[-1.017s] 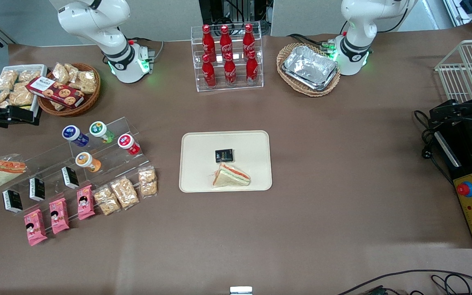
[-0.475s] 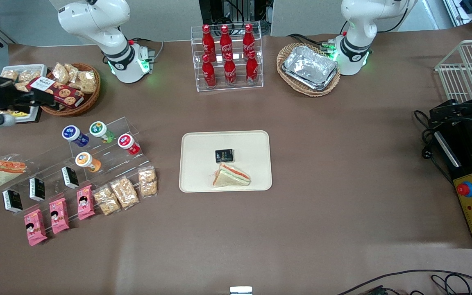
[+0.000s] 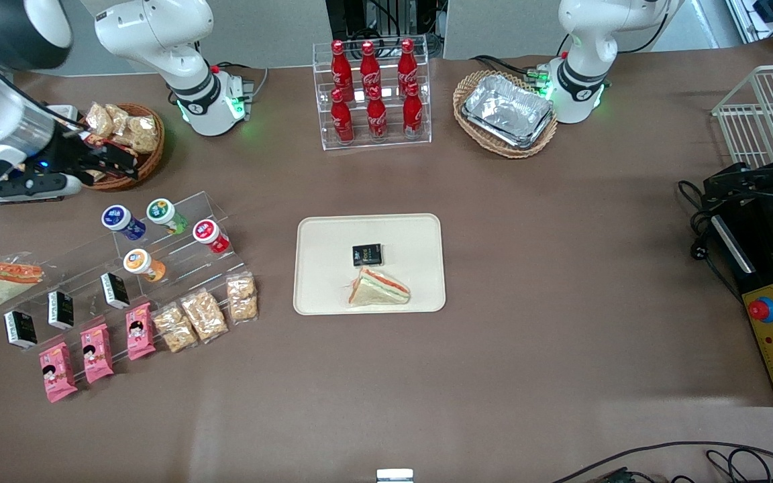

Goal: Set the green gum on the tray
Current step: 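Move the right gripper over the green gum tub on the acrylic rack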

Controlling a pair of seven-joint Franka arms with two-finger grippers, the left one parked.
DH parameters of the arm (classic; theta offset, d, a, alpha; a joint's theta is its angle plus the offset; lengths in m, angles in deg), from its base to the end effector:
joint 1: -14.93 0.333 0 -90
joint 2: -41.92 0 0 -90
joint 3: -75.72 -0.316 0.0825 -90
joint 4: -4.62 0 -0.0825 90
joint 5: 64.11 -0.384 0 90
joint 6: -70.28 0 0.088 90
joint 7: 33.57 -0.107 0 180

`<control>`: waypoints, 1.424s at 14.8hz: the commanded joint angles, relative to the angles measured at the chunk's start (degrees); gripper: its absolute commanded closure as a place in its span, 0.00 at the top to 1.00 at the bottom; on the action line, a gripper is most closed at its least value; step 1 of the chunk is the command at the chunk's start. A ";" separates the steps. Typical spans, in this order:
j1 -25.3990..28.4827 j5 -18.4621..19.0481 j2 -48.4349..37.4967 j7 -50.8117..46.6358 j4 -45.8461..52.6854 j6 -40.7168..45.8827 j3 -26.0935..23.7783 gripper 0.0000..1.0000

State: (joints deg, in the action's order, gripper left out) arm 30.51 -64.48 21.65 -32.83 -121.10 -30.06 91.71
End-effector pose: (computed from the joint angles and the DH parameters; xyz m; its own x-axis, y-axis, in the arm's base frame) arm 0.4406 -0.0127 0.5145 0.9945 0.0307 -0.1000 0.0203 -0.9945 -0.1029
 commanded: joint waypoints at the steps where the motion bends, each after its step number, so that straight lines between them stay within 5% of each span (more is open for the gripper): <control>1: -0.02 1.86 -1.18 -3.27 -8.13 -9.07 -0.35 1.00; 14: 0.16 1.77 6.03 -3.81 -17.53 -28.33 -0.53 0.98; 15: 0.33 1.77 5.94 -3.81 -17.54 -28.25 -0.53 0.94; 18: 0.42 1.86 5.50 -2.41 -17.36 -27.28 -0.61 0.57; 21: 0.42 1.77 4.54 -1.35 -16.92 -25.26 -0.70 0.37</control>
State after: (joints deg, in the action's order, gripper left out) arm 30.87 -64.05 28.19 -34.86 -137.82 -56.99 91.07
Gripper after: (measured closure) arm 0.427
